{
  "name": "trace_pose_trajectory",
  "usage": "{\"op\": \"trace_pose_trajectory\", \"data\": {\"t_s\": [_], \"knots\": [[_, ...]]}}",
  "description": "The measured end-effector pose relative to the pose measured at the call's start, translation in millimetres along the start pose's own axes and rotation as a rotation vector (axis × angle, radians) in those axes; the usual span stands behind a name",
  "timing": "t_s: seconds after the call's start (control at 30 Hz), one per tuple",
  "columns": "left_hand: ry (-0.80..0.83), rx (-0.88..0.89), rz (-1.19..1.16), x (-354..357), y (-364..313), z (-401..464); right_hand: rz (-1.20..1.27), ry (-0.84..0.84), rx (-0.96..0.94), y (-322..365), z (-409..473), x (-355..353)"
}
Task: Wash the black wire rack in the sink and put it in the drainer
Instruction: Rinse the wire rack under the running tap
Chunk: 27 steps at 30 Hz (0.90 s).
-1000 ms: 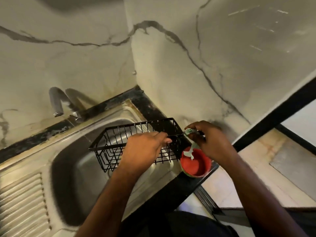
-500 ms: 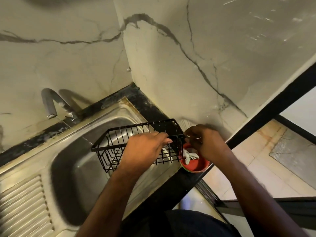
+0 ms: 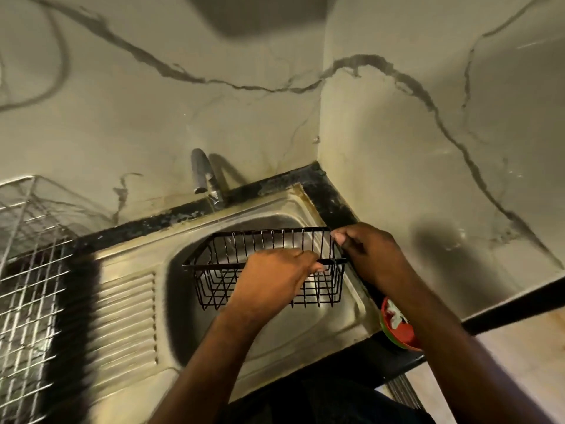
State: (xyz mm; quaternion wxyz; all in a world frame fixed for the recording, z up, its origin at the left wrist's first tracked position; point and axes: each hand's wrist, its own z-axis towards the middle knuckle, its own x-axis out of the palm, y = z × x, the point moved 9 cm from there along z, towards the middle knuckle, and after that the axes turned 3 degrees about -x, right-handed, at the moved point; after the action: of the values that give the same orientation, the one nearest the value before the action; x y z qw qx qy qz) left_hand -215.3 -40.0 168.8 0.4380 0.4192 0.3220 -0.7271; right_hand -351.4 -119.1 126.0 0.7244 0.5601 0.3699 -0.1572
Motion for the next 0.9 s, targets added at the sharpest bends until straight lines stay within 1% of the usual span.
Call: {"op": "trace_pose_trajectory", "data": {"t_s": [0.07, 0.2, 0.23, 0.27, 0.33, 0.37, 0.4, 0.47, 0.57, 0.67, 0.73, 0.8, 0.9], "knots": [[-0.006, -0.044, 0.004, -7, 13, -7, -0.015, 0.025, -0.041, 12, 10, 11], [-0.031, -0.1, 0.07, -21, 30, -22, 0.068, 0.049, -0.051, 28, 24, 31], [-0.035, -0.112, 0.083, -25, 33, -26, 0.135, 0.081, -0.007, 27, 26, 38], [-0.042, -0.12, 0.087, -29, 36, -29, 0.245, 0.137, 0.08, 26, 27, 48], [-0.061, -0.117, 0.097, -35, 38, -36, 0.508, 0.272, 0.314, 24, 21, 69], [-0.073, -0.106, 0.106, -37, 37, -38, 0.597, 0.332, 0.399, 28, 17, 77], [-0.081, -0.091, 0.111, -39, 36, -40, 0.638, 0.385, 0.445, 33, 15, 83], [-0.078, -0.07, 0.113, -40, 32, -42, 0.685, 0.476, 0.468, 45, 11, 91], [-0.028, -0.086, 0.153, -36, 34, -47, 0.728, 0.522, 0.468, 54, 10, 99], [0.024, -0.122, 0.144, -29, 36, -53, 0.698, 0.512, 0.452, 53, 14, 106], [0.05, -0.153, 0.092, -28, 39, -56, 0.588, 0.487, 0.392, 55, 17, 108], [0.073, -0.168, 0.051, -28, 42, -58, 0.461, 0.414, 0.31, 56, 21, 106], [0.171, -0.178, 0.027, -11, 42, -61, 0.307, 0.342, 0.187, 63, 23, 100]]}}
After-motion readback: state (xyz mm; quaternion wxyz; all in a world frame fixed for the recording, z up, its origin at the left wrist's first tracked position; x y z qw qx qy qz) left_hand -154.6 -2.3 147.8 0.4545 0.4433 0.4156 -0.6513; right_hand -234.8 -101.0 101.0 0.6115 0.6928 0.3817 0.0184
